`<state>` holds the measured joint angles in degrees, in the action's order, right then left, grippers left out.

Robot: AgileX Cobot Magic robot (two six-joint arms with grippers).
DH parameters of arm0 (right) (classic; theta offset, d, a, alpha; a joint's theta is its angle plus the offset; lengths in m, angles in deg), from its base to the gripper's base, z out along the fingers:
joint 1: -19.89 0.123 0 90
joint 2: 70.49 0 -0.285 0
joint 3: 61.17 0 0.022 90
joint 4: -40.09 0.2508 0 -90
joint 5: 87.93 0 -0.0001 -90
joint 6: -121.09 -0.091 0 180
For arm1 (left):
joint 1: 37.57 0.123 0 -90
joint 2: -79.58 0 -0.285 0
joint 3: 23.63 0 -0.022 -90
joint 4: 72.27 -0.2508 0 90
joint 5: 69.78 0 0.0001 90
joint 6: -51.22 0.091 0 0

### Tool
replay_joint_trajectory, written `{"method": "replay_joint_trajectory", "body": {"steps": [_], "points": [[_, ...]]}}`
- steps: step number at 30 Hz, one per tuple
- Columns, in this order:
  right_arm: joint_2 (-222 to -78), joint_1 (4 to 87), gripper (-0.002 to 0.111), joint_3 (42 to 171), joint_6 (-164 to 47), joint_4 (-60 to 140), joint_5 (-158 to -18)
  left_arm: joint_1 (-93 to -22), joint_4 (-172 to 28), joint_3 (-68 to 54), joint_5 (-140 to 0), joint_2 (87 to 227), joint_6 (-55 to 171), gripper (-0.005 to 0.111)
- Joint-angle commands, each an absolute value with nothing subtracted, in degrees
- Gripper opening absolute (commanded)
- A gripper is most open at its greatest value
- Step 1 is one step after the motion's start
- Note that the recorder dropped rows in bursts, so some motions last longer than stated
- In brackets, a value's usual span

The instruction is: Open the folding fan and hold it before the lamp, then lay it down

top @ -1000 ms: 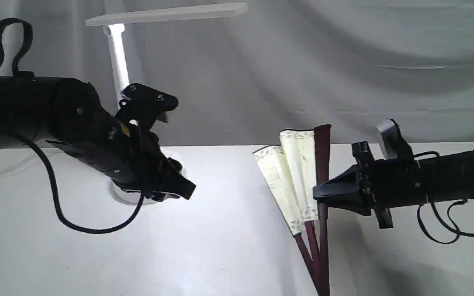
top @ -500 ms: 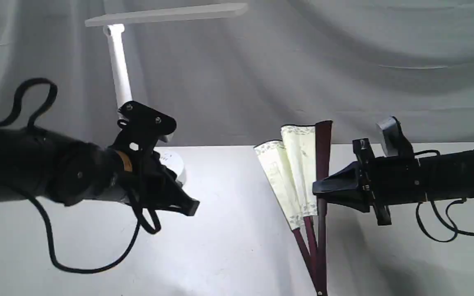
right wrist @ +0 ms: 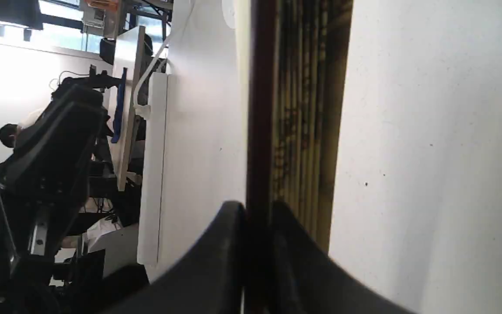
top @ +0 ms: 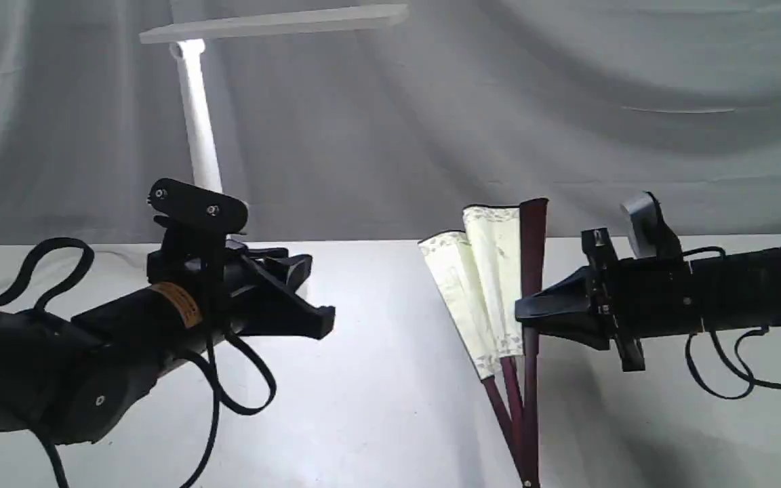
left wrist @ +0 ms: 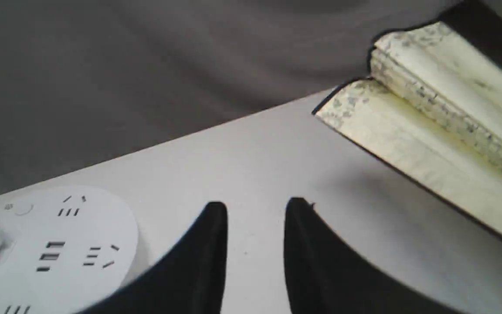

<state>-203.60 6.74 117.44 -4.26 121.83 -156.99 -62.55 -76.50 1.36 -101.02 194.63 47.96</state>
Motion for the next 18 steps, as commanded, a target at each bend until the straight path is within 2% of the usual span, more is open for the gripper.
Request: {"method": "replay_joint_trajectory", "body": {"steps": [1,8,18], "points": [[-202.59,6.36,0.0,117.34,-3.4,122.53,-157.89,-62.89,-79.93,1.94,-104.27,193.82,41.55,0.022],[-202.59,6.36,0.0,117.34,-3.05,122.43,-157.89,-62.89,-86.33,5.77,-115.54,194.08,27.84,0.022],[-202.59,6.83,0.0,117.34,-2.28,122.07,-157.89,-62.89,-86.33,6.03,-108.28,194.08,10.25,0.022]]}}
